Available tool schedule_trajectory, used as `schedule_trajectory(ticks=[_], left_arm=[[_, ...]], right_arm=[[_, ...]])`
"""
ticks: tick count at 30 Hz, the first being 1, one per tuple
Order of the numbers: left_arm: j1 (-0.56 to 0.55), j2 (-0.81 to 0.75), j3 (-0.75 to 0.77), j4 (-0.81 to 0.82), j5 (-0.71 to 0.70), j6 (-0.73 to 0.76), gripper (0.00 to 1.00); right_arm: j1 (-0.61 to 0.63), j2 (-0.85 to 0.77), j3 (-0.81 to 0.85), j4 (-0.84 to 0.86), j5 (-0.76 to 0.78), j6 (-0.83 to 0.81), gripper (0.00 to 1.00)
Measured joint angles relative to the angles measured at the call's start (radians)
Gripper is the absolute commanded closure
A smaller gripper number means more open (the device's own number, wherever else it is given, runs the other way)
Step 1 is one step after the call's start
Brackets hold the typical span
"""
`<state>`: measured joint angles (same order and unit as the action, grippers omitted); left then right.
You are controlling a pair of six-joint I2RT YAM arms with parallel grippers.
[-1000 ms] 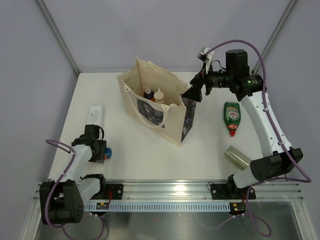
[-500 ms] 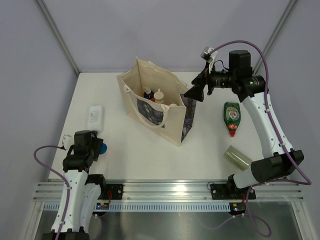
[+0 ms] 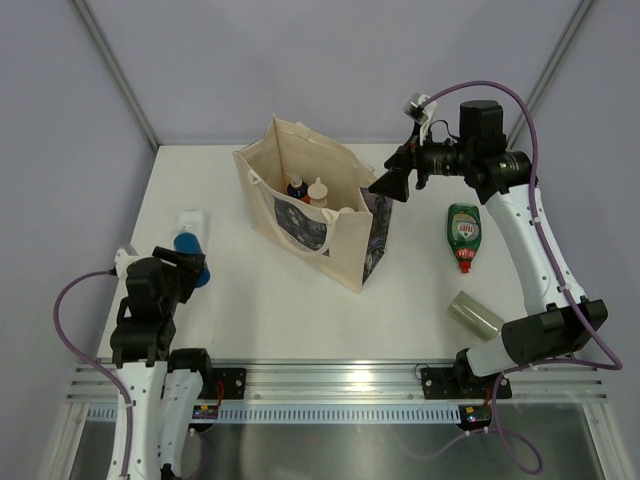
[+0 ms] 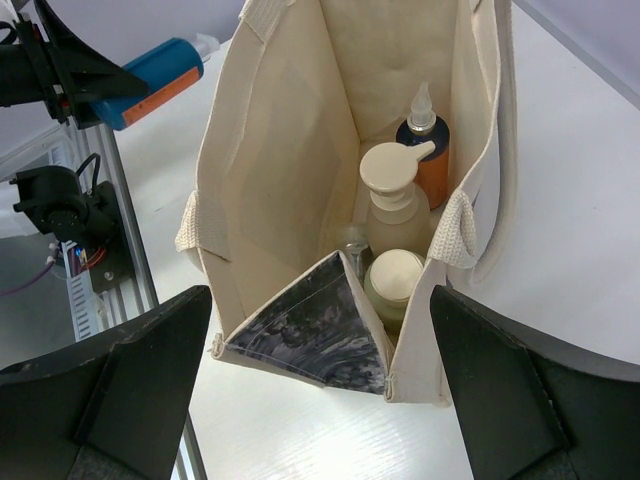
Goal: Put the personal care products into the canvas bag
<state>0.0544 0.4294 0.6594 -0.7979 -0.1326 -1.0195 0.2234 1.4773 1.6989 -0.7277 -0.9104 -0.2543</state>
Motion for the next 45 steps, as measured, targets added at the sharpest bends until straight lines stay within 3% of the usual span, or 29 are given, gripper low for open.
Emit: schedule_trajectory(ticks=[14, 24, 33, 40, 45], left_arm=[[-0.025, 0.193, 0.244, 0.404, 0.418, 0.105, 1.00], [-0.363, 0.482, 0.442, 0.500, 0.439, 0.214, 1.00], [-0.400, 0.737, 0.663, 0.325, 0.305, 0.170, 1.00], [-0.423, 0.866, 0.926, 0.082, 0.213, 0.048, 1.00], [-0.427, 0.943, 0.999, -0.018, 0.208, -0.054, 1.00]], right_arm=[[-0.015, -0.010, -0.050, 0.008, 0.001, 0.007, 0.01], [-0.043, -0.032, -0.076, 0.025, 0.001, 0.018, 0.01], [-0.087, -0.095, -0.125, 0.036, 0.000, 0.027, 0.00], [-0.092, -0.101, -0.146, 0.056, 0.000, 0.050, 0.01], [-0.092, -0.101, -0.162, 0.077, -0.001, 0.072, 0.01]])
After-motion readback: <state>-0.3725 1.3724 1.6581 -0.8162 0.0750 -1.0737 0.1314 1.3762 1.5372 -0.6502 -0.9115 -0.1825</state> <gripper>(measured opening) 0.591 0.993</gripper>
